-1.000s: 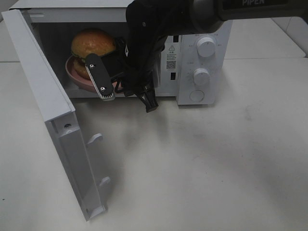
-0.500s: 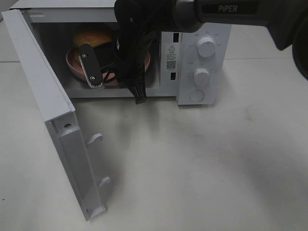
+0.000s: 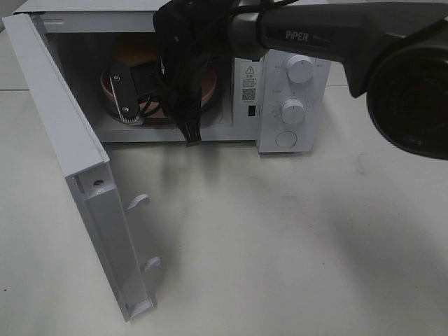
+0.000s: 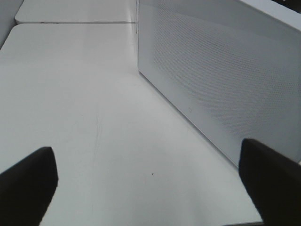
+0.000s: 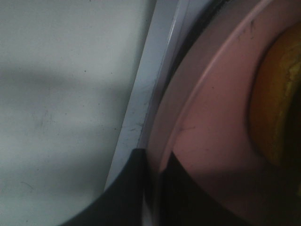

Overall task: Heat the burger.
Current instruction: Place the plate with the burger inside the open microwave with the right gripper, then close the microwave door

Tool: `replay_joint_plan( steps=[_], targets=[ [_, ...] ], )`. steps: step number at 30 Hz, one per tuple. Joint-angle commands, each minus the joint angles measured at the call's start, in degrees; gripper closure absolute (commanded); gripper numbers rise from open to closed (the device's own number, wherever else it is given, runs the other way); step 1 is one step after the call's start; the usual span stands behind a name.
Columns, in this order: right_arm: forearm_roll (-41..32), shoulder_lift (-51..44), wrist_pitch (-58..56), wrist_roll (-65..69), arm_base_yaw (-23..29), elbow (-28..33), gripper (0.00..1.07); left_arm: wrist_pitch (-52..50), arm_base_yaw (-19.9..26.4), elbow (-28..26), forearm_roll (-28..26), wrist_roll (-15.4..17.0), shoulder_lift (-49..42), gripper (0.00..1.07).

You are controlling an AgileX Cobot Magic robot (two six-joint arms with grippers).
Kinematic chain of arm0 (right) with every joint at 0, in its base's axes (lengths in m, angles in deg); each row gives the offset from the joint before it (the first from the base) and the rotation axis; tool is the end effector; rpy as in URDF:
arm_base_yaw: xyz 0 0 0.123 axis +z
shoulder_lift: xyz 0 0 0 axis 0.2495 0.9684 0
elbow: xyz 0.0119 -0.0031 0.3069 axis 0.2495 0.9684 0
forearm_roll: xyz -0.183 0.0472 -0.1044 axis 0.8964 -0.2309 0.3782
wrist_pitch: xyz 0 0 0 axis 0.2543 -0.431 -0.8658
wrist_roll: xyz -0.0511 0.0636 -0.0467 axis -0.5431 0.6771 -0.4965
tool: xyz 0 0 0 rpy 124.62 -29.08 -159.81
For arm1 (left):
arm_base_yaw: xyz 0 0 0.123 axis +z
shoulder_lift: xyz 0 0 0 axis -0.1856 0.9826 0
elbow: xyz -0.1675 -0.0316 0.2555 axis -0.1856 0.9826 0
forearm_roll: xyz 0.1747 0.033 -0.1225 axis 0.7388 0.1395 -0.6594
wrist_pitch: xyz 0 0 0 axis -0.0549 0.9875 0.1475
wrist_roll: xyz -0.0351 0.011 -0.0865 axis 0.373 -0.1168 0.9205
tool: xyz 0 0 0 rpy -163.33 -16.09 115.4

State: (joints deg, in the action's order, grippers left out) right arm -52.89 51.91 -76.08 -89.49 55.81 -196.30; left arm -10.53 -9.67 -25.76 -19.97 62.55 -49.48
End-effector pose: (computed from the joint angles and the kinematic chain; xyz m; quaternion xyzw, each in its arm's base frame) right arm 0.3999 0.3283 0.2023 -0.7753 0.5464 -0.1673 0.2691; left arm -0.0564 -0.0131 0.2609 0.0273 0.8412 -0.0497 0.5378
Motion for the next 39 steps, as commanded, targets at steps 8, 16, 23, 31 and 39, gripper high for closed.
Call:
replay_joint_plan(
  steps=[8, 16, 23, 31, 39],
  targets=[
    [1.4, 2.3, 1.9, 1.3, -1.3, -4.8, 0.99, -0.2, -0.2, 0.2, -0.1, 0.4, -1.1, 0.06],
    [1.2, 2.5, 1.8, 1.0, -1.3, -4.8, 0.74, -0.2, -0.2, 0.2, -0.1, 0.4, -1.1, 0.06],
    [0.4, 2.5, 1.3, 1.1, -1.3, -4.7, 0.49, -0.2, -0.2, 0.2, -0.1, 0.4, -1.1, 0.06],
    [-3.5, 1.7, 3.4, 1.0, -1.3, -3.3, 0.40, -0.2, -0.2, 0.2, -0.1, 0.4, -1.1, 0.06],
    [-3.6, -3.2, 11.5, -1.1, -1.3, 7.2, 0.32, -0.2, -0.2, 0.2, -0.1, 0.4, -1.1, 0.06]
  ],
)
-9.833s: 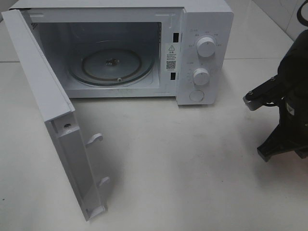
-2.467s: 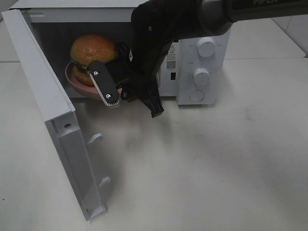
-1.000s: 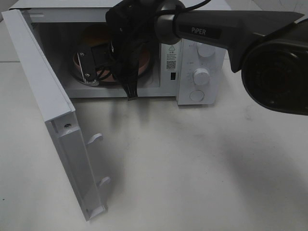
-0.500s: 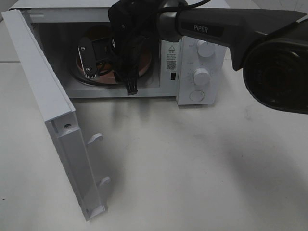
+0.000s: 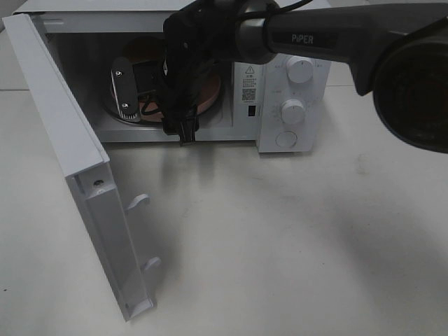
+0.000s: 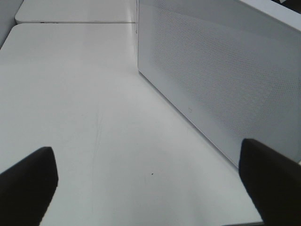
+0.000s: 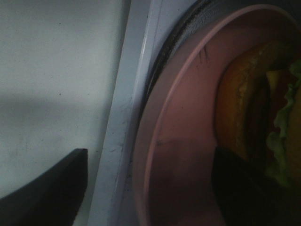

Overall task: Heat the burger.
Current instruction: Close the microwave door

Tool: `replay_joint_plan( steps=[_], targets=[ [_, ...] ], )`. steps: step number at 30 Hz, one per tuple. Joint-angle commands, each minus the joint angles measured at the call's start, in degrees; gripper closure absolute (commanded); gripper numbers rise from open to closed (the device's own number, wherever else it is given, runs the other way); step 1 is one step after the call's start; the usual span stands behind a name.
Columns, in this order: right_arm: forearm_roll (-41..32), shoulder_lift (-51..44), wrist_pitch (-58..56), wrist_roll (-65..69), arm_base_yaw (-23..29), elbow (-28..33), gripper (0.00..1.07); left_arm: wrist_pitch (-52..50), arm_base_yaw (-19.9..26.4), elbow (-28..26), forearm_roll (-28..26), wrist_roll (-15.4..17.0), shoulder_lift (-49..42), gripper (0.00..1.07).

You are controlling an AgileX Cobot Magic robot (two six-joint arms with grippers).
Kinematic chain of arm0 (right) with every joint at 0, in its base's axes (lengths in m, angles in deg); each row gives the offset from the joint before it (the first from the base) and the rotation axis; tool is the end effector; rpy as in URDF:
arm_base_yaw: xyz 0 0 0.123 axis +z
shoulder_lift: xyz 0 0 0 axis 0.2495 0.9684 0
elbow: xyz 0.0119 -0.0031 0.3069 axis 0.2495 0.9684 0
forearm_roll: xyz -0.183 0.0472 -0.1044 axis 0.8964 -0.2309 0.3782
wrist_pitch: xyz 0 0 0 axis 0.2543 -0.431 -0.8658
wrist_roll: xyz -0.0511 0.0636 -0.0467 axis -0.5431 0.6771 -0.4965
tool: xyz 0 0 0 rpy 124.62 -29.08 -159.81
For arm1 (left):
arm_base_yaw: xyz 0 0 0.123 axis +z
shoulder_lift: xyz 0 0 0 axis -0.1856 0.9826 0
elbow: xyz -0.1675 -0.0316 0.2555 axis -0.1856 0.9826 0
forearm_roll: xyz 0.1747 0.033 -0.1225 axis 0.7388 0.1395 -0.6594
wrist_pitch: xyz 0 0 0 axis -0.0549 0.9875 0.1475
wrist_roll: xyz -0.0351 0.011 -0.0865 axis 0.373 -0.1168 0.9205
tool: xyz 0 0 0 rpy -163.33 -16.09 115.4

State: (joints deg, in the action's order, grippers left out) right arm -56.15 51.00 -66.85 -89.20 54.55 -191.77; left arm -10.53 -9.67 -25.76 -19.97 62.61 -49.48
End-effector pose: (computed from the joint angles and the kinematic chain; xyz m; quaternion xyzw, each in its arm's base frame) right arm 0.4048 0.3256 0.1971 -0.7563 0.5519 -0.1464 0.3194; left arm -0.0564 -0.0131 0.2609 0.0269 0.8412 -0.0500 0.5377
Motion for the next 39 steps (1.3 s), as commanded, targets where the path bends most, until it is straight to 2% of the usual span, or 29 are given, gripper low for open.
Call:
replay_joint_plan(
  steps=[1, 5, 6, 8, 9, 15, 16, 23, 25, 31, 33, 39],
  targets=[
    [-0.3, -3.8, 3.6, -3.0, -0.1, 5.2, 0.30, -0.2, -0.2, 0.2, -0.1, 0.3, -1.1, 0.06],
    [-0.3, -6.0, 6.4, -3.5, -0.1, 8.8, 0.31, -0.2, -0.2, 0.2, -0.1, 0.3, -1.1, 0.06],
    [-0.3, -7.6, 8.3, -3.5, -0.1, 11.7, 0.31, -0.2, -0.2, 0.2, -0.1, 0.3, -1.1, 0.06],
    [-0.2, -8.4, 9.4, -3.5, -0.1, 12.9, 0.31, -0.2, -0.2, 0.2, -0.1, 0.3, -1.1, 0.06],
    [-0.1, -10.0, 11.2, -3.5, -0.1, 16.0, 0.31, -0.2, -0.2, 0.2, -0.1, 0.3, -1.1, 0.06],
    [0.3, -14.1, 14.1, -3.5, -0.1, 22.5, 0.31, -0.2, -0.2, 0.2, -0.1, 0.3, -1.1, 0.06],
    [0.3, -15.7, 15.0, -3.5, -0.1, 25.0, 0.31, -0.2, -0.2, 0.2, -0.1, 0.3, -1.1, 0.06],
    [0.3, -20.7, 15.1, -3.5, -0.1, 31.2, 0.31, -0.2, -0.2, 0.2, -0.1, 0.3, -1.1, 0.06],
    [0.2, -24.2, 15.3, -3.3, -0.1, 35.5, 0.31, -0.2, -0.2, 0.2, -0.1, 0.3, -1.1, 0.06],
    [0.1, -28.1, 15.2, -2.3, -0.1, 39.8, 0.31, -0.2, -0.2, 0.2, -0.1, 0.3, -1.1, 0.06],
    [-0.1, -31.9, 15.2, -0.7, -0.1, 44.0, 0.31, -0.2, -0.2, 0.2, -0.1, 0.3, -1.1, 0.06],
    [-0.1, -36.5, 15.2, 1.6, -0.1, 48.5, 0.31, -0.2, -0.2, 0.2, -0.1, 0.3, -1.1, 0.06]
  ],
)
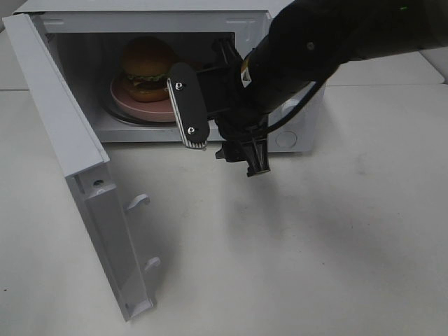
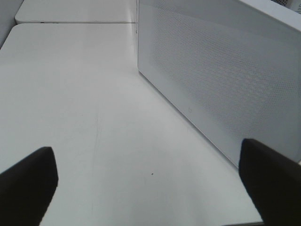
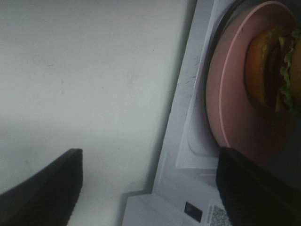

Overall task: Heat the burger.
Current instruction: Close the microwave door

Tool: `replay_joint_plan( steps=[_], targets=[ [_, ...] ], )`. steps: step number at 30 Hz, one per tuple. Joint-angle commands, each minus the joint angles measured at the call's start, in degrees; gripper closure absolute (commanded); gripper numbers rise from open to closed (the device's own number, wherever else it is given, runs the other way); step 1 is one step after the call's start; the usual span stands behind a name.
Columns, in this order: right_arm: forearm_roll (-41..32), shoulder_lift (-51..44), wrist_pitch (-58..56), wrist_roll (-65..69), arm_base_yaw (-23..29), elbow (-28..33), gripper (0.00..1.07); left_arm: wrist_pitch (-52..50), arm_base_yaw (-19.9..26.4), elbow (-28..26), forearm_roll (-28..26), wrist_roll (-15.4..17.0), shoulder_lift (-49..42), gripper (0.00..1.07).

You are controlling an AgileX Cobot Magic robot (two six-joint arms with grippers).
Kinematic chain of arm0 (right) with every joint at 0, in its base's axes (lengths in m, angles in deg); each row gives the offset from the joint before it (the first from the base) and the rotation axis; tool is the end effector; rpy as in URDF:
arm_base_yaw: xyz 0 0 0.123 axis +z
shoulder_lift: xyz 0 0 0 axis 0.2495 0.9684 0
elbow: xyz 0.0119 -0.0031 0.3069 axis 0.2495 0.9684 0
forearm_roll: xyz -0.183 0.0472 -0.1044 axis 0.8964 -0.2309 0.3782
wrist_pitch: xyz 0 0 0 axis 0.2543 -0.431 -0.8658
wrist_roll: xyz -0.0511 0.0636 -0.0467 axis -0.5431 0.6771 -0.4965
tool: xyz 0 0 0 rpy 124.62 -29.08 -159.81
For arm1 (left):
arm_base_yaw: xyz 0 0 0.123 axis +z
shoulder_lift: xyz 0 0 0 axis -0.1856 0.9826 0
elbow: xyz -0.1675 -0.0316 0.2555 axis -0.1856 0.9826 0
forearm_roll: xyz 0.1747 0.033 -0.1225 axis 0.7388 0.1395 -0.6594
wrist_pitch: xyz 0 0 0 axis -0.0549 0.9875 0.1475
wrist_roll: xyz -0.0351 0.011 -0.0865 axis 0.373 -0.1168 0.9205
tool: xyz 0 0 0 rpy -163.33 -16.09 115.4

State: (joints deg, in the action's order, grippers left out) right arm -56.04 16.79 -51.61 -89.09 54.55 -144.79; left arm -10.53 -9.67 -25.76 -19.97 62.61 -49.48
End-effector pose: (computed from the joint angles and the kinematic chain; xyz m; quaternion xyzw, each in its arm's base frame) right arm 0.2817 0.2286 0.2598 -0.7634 0.5318 -0.1310 0.3424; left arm -0.0564 -0.0131 0.2609 0.0269 0.8412 -0.0500 0.5377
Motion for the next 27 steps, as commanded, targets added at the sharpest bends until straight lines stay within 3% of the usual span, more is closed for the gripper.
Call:
replay_joint_plan(
  steps=[1, 8, 15, 27],
  targets=[
    [-0.2, -4.4, -0.1, 3.0, -0.1, 3.4, 0.31, -0.2, -0.2, 0.2, -0.1, 0.3, -1.1, 0.06],
    [-0.4, -10.9, -0.8, 9.7, -0.1, 9.2, 0.31, -0.2, -0.2, 0.2, -0.1, 0.3, -1.1, 0.06],
    [-0.5, -20.2, -9.9, 25.4, 0.0, 15.8, 0.31, -0.2, -0.2, 0.2, -0.1, 0.3, -1.1, 0.06],
    [-1.3, -32.9, -22.1, 44.5, 0.0, 19.0, 0.31, -0.2, -0.2, 0.2, -0.1, 0.3, -1.1, 0.06]
  ],
)
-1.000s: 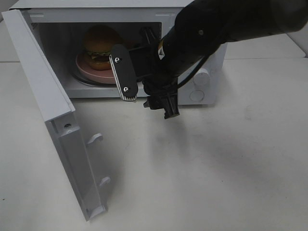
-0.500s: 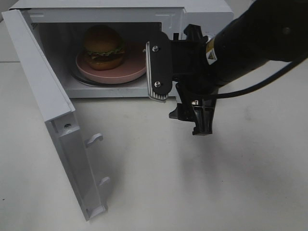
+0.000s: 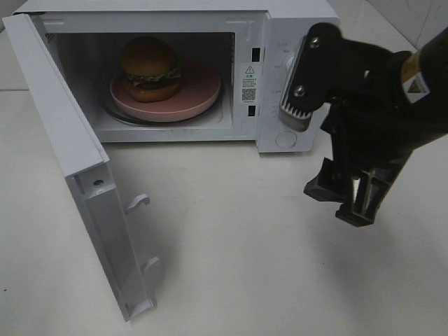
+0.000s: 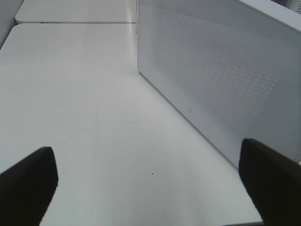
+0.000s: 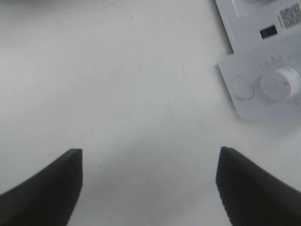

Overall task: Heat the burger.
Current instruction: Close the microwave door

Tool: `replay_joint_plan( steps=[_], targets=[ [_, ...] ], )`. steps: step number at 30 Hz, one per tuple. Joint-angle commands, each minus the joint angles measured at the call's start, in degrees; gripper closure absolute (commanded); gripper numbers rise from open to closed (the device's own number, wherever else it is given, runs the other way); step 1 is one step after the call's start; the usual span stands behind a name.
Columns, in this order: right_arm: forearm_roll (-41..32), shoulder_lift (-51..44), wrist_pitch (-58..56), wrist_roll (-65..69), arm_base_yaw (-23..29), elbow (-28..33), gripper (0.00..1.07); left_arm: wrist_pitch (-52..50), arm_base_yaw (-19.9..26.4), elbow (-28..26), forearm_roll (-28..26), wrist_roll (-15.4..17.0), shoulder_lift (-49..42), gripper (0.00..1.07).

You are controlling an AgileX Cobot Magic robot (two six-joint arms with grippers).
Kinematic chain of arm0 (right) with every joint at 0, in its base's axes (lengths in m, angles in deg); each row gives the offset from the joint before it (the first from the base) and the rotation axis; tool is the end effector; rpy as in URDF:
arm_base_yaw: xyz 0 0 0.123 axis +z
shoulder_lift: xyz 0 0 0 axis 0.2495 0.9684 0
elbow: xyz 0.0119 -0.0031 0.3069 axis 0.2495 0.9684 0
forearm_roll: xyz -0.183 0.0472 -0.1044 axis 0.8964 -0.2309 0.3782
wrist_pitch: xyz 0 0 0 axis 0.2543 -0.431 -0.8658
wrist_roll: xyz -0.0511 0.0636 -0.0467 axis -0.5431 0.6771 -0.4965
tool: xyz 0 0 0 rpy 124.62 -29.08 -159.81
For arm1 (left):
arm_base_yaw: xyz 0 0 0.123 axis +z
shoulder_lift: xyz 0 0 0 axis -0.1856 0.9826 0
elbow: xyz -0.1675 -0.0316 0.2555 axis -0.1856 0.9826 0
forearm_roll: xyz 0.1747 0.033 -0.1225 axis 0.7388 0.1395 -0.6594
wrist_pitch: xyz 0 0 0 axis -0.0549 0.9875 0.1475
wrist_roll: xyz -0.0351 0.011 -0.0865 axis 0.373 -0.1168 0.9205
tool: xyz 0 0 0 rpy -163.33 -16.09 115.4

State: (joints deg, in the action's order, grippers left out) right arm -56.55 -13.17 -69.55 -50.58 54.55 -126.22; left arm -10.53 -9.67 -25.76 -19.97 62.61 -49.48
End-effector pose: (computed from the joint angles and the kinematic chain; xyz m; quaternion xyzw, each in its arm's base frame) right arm 0.1676 0.1253 0.3059 -0.5345 0.7827 -0.0363 0.3166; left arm -0.0564 -0.0131 0.2609 0.0269 0.8412 -0.0500 0.5377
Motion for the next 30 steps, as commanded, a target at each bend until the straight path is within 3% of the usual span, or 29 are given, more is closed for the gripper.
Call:
replay_joint_plan(
  steps=[1, 15, 23, 30],
  targets=[
    [-1.0, -3.8, -5.3, 6.9, 0.0, 0.5, 0.31, -0.2, -0.2, 0.2, -0.1, 0.3, -1.1, 0.06],
    [-1.3, -15.9, -23.5, 16.2, 0.0, 0.5, 0.31, -0.2, -0.2, 0.2, -0.1, 0.3, -1.1, 0.06],
    [-1.4, -22.7, -24.7, 17.2, -1.0, 2.3, 0.31, -0.2, -0.2, 0.2, -0.1, 0.3, -1.1, 0.06],
    [-2.9, -30.7, -24.5, 18.4, -13.3, 7.3, 0.31, -0.2, -0.2, 0.2, -0.1, 0.3, -1.1, 0.06]
  ],
)
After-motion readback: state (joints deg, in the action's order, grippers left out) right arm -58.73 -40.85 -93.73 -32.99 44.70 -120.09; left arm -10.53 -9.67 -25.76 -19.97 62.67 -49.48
